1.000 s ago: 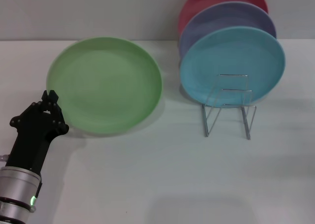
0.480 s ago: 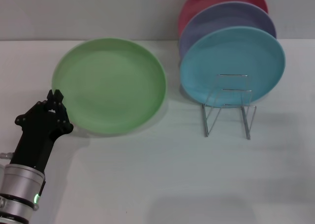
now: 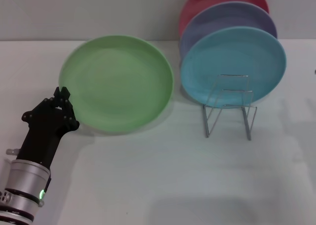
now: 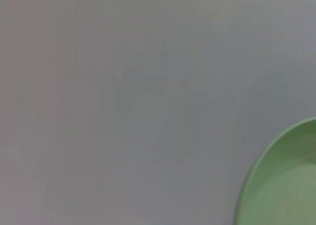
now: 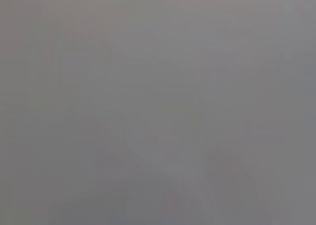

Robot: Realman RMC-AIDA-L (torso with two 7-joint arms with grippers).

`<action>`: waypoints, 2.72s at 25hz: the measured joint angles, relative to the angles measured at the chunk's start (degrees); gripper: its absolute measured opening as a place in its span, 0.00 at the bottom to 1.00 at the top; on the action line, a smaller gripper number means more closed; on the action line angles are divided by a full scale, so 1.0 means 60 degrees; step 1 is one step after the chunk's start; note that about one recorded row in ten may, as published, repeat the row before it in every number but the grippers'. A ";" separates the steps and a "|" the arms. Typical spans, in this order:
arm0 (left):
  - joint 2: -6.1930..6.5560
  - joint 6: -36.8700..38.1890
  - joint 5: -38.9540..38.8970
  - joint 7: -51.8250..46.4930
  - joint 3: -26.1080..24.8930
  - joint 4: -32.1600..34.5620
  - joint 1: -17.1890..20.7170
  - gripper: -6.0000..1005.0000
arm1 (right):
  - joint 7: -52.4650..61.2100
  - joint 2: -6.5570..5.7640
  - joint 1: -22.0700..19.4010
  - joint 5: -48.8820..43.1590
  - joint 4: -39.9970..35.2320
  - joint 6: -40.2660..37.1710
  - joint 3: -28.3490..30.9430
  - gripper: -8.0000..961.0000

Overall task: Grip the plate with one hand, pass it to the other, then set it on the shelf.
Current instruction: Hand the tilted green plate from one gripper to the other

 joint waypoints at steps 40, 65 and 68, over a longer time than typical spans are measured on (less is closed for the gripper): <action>0.0001 0.0365 -0.0377 0.0968 0.0135 0.0011 -0.0151 0.06 | -0.1626 -0.0006 0.1248 -0.1013 0.2358 0.2852 -0.1141 0.75; 0.0001 0.0526 -0.0380 0.0938 0.0081 0.0029 -0.0252 0.07 | -0.1576 -0.0004 0.1580 -0.1030 0.2325 0.3287 -0.1110 0.75; 0.0001 0.0540 -0.0379 0.0975 0.0081 0.0029 -0.0246 0.07 | -0.1574 -0.0003 0.1642 -0.1031 0.2311 0.3307 -0.1149 0.75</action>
